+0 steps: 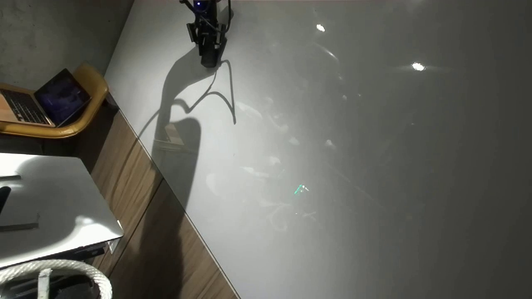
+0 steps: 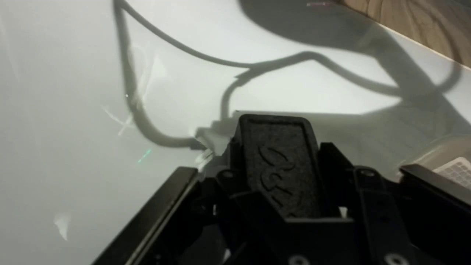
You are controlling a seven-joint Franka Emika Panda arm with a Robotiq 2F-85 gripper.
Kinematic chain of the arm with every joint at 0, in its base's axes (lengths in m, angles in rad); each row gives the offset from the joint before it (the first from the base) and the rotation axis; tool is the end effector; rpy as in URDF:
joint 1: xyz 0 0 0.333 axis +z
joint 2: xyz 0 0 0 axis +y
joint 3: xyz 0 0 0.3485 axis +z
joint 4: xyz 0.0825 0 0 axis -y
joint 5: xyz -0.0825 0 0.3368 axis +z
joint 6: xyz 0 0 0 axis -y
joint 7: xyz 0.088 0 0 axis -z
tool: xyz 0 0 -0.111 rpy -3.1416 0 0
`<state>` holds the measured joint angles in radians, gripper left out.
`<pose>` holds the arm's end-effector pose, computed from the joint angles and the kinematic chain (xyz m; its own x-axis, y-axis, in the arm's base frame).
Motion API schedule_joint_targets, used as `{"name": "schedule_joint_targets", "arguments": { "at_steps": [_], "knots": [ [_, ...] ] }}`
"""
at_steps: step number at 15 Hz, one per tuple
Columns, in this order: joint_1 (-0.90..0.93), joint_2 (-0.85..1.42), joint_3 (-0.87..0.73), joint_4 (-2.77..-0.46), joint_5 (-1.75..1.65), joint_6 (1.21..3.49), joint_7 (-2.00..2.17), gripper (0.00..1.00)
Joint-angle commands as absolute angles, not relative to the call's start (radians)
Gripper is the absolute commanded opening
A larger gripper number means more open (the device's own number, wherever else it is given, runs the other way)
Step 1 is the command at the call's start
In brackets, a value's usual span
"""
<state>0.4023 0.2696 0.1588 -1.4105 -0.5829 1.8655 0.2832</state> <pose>0.5595 0.2811 0.6125 0.8594 0.4254 0.2836 0.2722 -0.8503 0.4504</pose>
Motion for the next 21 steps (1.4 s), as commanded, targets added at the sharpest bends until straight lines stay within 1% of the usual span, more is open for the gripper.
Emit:
{"name": "schedule_joint_targets", "arguments": {
  "at_steps": [1,4,7,10,13,16,21],
  "knots": [
    [0.321,0.216,0.109,-1.419,-0.584,1.915,0.219,0.3],
    [0.266,0.159,0.106,-1.472,-0.537,1.916,0.208,0.3],
    [0.235,0.097,0.113,-1.612,-0.48,1.99,0.232,0.3],
    [0.224,0.048,0.128,-1.813,-0.453,2.086,0.261,0.3],
    [0.215,0.048,0.129,-1.989,-0.426,2.147,0.272,0.3],
    [0.215,0.053,0.13,-2.106,-0.399,2.144,0.283,0.3],
    [0.217,0.041,0.134,-2.224,-0.363,2.058,0.281,0.3]
  ]
}}
